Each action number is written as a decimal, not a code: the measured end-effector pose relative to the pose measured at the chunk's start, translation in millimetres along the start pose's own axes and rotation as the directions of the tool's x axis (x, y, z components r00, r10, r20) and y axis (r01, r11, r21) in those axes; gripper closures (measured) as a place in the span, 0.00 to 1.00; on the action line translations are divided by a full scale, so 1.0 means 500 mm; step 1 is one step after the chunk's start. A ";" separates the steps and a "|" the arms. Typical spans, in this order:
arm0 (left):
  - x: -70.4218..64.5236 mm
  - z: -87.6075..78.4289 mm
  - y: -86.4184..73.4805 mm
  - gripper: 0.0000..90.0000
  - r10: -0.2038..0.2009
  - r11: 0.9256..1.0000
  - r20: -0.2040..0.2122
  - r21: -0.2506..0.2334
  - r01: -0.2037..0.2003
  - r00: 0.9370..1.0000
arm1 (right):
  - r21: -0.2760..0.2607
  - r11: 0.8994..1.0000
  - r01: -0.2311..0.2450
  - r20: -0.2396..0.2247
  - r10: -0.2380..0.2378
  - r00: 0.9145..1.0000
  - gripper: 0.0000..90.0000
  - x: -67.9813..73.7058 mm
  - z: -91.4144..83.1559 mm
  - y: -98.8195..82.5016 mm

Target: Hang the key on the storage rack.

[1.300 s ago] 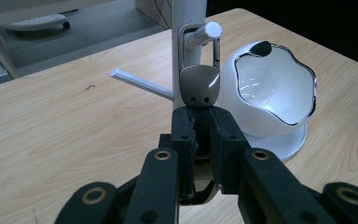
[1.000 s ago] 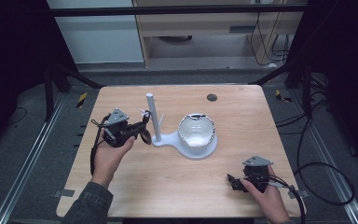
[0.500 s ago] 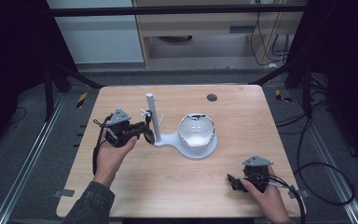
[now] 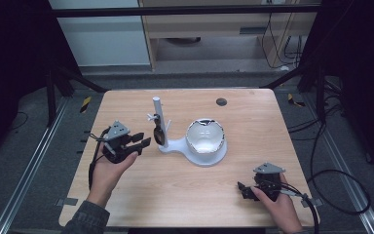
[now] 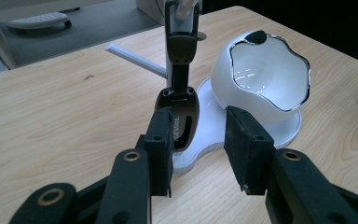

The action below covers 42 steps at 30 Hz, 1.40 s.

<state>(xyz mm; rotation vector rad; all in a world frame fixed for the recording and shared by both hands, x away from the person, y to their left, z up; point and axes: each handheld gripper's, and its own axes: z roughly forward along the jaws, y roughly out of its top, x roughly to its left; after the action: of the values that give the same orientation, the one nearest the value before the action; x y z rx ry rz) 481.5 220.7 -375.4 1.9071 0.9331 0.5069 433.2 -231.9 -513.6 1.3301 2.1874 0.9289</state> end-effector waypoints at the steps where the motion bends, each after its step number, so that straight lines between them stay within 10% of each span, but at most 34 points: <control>1: 0.001 -0.004 -0.002 0.69 0.000 1.000 -0.001 0.000 0.000 1.000 | 0.000 1.000 -0.001 -0.001 0.001 1.000 0.00 0.000 0.000 0.000; 19: -0.003 -0.053 -0.021 0.56 0.059 0.997 -0.015 0.058 -0.058 0.998 | 0.000 1.000 -0.002 -0.001 0.002 1.000 0.00 0.000 0.000 0.000; 30: -0.003 -0.055 -0.034 0.32 0.070 0.993 -0.019 0.100 -0.068 0.997 | 0.000 1.000 -0.002 -0.001 0.002 1.000 0.00 0.000 0.000 0.000; 42: 0.015 -0.024 -0.051 0.09 0.127 0.974 -0.057 0.194 -0.114 0.990 | 0.000 1.000 -0.001 -0.002 0.001 1.000 0.00 0.000 0.000 0.000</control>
<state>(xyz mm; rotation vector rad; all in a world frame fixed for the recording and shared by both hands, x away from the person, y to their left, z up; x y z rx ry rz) 468.1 240.8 -392.1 2.1411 0.9425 0.5758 433.1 -231.8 -513.5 1.3311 2.1877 0.9313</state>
